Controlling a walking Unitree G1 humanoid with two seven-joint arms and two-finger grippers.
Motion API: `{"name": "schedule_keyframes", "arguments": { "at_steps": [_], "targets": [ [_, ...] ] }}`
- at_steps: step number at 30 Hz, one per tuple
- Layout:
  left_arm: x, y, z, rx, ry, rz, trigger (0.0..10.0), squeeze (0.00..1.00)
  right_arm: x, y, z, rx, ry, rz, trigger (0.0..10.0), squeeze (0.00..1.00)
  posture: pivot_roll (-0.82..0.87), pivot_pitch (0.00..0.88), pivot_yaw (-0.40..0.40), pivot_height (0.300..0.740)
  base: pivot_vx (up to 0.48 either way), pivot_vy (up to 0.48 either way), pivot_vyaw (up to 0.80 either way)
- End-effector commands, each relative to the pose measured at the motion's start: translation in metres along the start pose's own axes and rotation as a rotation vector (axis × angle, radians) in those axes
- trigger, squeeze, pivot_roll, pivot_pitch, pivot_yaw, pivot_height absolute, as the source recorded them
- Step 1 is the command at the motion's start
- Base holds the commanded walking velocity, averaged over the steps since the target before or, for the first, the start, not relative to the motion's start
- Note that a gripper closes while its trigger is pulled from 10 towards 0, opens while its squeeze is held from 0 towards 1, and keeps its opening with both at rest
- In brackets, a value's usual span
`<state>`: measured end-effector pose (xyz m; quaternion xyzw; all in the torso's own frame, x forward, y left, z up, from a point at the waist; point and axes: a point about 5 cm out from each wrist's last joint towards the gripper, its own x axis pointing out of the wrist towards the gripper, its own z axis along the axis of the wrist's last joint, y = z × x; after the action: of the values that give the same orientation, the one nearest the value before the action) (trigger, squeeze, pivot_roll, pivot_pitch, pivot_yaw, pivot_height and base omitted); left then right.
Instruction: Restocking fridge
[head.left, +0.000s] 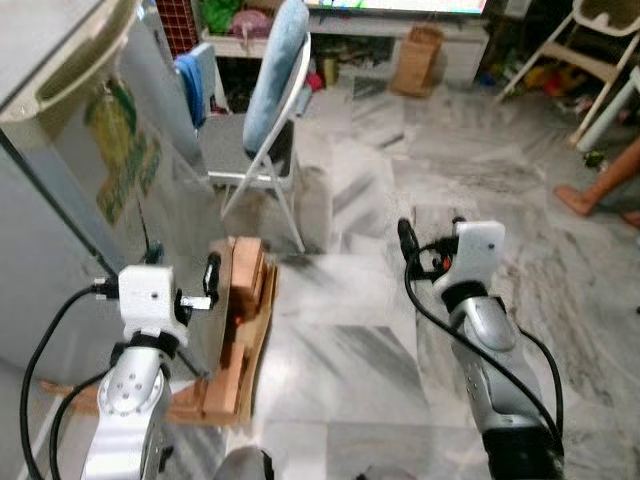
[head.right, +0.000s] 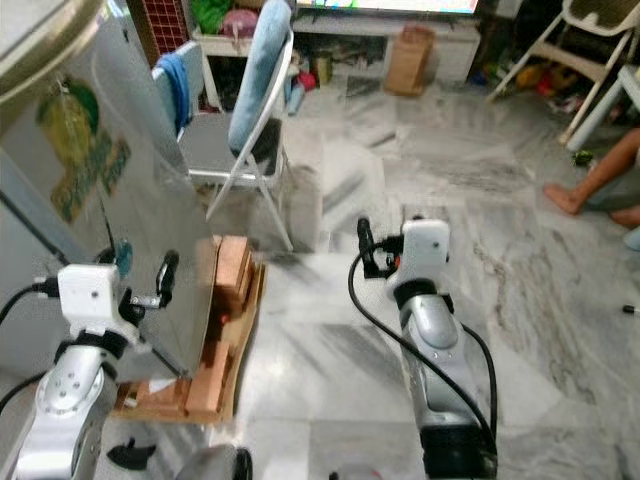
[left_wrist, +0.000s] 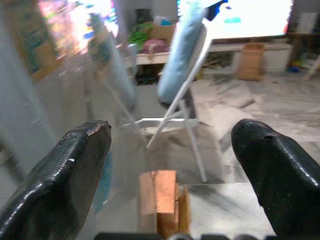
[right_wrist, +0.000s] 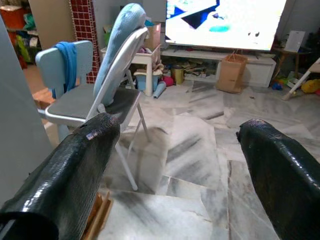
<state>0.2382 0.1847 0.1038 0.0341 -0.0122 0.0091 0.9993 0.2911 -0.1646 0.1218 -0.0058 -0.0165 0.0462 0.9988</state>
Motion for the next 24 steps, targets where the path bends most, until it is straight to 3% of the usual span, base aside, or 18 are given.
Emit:
{"name": "schedule_keyframes", "arguments": {
  "at_steps": [1, 8, 24],
  "targets": [
    [0.0, 0.008, -0.003, 0.006, 0.019, 0.036, 10.0, 0.0, 0.0, 0.0, 0.002, 0.001, -0.009, -0.004, 10.0, 0.0, 0.06, 0.063, -0.011, 0.74, 0.0, 0.48, 0.0],
    [0.003, 0.006, 0.0, 0.011, -0.003, 0.015, 10.0, 0.0, 0.001, -0.004, 0.003, -0.008, -0.011, -0.009, 10.0, 0.0, 0.06, 0.064, -0.011, 0.74, 0.0, 0.48, 0.0],
    [0.007, -0.007, 0.002, -0.002, -0.004, -0.059, 10.0, 0.0, 0.002, -0.001, 0.003, -0.007, -0.012, -0.009, 10.0, 0.0, 0.06, 0.076, -0.01, 0.74, 0.0, 0.0, 0.0]
  ]
}}
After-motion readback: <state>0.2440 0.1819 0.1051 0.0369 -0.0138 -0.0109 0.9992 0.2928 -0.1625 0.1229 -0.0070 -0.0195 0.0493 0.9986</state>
